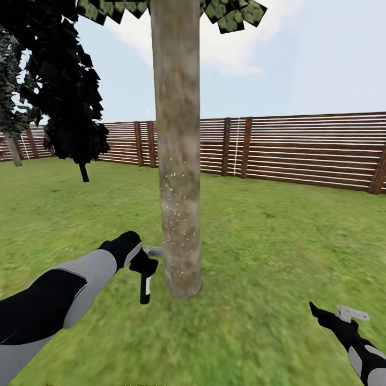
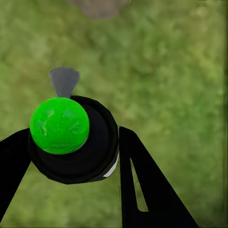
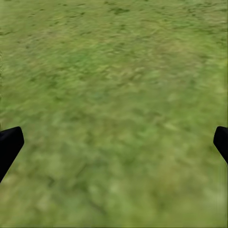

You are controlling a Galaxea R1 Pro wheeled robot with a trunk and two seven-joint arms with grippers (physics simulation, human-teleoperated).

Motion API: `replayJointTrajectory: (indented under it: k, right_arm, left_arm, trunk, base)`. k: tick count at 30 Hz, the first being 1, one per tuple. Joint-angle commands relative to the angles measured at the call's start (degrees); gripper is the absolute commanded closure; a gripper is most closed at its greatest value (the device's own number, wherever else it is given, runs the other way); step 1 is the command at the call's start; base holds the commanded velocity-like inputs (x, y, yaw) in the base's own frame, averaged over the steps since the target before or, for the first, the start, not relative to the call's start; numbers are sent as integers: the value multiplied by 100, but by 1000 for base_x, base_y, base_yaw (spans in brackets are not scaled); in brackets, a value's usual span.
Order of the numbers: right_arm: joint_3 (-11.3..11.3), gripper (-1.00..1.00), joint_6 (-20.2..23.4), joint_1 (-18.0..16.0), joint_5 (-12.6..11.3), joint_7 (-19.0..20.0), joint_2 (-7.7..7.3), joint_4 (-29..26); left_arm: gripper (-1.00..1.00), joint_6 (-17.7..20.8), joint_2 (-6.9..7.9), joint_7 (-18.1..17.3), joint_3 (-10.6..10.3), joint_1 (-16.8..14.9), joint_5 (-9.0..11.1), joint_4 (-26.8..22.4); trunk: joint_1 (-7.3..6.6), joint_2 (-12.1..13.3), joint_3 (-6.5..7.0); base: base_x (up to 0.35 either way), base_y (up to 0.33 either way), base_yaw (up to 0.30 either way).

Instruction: In the garden, pick up the pesticide atomizer on the floor and spray pesticide onto both trees until each tree trunk is fully covered.

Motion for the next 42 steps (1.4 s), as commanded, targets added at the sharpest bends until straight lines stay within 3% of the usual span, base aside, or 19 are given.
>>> replayJointTrajectory:
  k: [1,19,30,42]
  right_arm:
    - [0,-100,1,0,0,-2,0,0]
    - [0,-100,0,0,-1,-1,0,0]
    - [0,-100,3,0,-6,0,0,0]
    - [0,-100,-2,0,-8,-1,0,2]
  left_arm:
    - [100,-1,-3,0,-3,2,-3,0]
    - [100,-3,-15,0,-4,4,-3,0]
    - [100,-2,-16,0,-4,6,-3,0]
    - [100,-2,-16,0,-4,5,-3,0]
  trunk:
    - [0,0,0]
    - [0,0,0]
    - [0,0,0]
    - [0,0,0]
  base:
    - [0,-319,240]
    - [-54,-318,253]
    - [0,-324,40]
    - [0,-325,246]
